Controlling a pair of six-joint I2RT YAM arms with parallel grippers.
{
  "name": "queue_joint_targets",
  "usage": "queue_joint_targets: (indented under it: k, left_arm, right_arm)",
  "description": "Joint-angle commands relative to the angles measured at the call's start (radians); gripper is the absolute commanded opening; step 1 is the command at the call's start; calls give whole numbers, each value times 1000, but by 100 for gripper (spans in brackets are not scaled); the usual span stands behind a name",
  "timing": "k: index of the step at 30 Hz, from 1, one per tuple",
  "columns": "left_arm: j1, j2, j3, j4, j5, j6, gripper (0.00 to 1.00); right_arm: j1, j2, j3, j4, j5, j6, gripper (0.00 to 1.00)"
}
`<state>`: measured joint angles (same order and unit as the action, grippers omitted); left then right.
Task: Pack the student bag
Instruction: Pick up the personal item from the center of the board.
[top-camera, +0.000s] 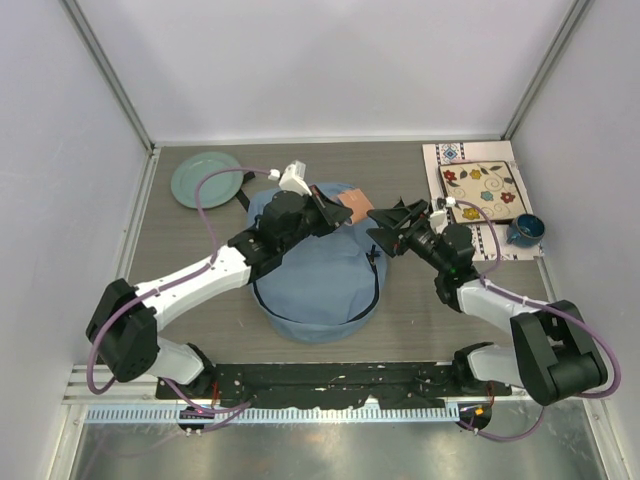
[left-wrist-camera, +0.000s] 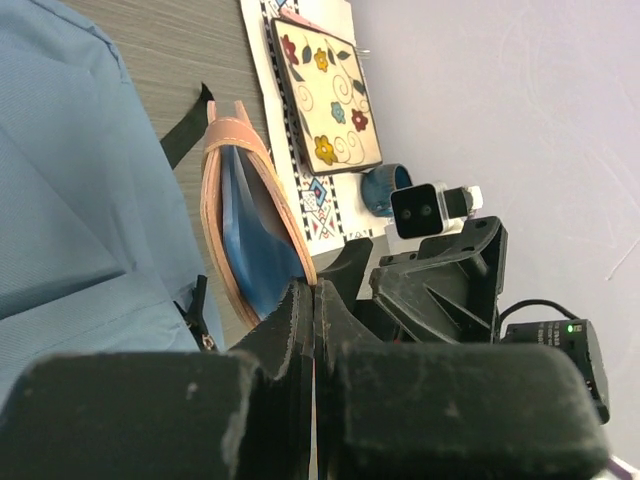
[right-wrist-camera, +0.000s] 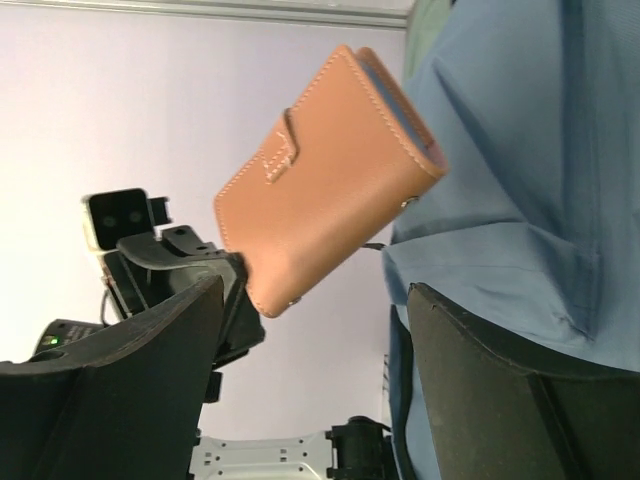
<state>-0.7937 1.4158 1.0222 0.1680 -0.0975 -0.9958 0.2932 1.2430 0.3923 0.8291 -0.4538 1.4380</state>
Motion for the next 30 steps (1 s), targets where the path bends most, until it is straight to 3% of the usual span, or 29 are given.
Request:
queue_joint_targets:
  k: [1, 11, 17, 22, 25, 27, 28, 30]
  left_arm:
    - [2, -34, -20, 139, -5, -40, 0]
    - [1, -18, -63, 286, 56, -56, 0]
    - [1, -17, -71, 291, 76, -63, 0]
    - [1, -12, -68, 291, 94, -67, 0]
    - [2, -24, -82, 289, 93, -66, 0]
    - [2, -31, -83, 285, 90, -57, 0]
    - [1, -32, -80, 271, 90, -55, 0]
    - [1, -32, -76, 260, 93, -49, 0]
  right_arm:
    - [12, 25, 13, 177, 27, 70, 79]
    - [57, 144, 22, 312, 29, 183, 79]
    - [63, 205, 33, 439, 36, 237, 75]
    - [63, 246, 45, 511, 37, 262, 56]
    - [63, 250, 40, 539, 43, 274, 25]
    - [63, 245, 39, 535, 44, 265, 17]
    - [63, 239, 37, 533, 44, 262, 9]
    - [63, 233, 34, 530, 50, 257, 5]
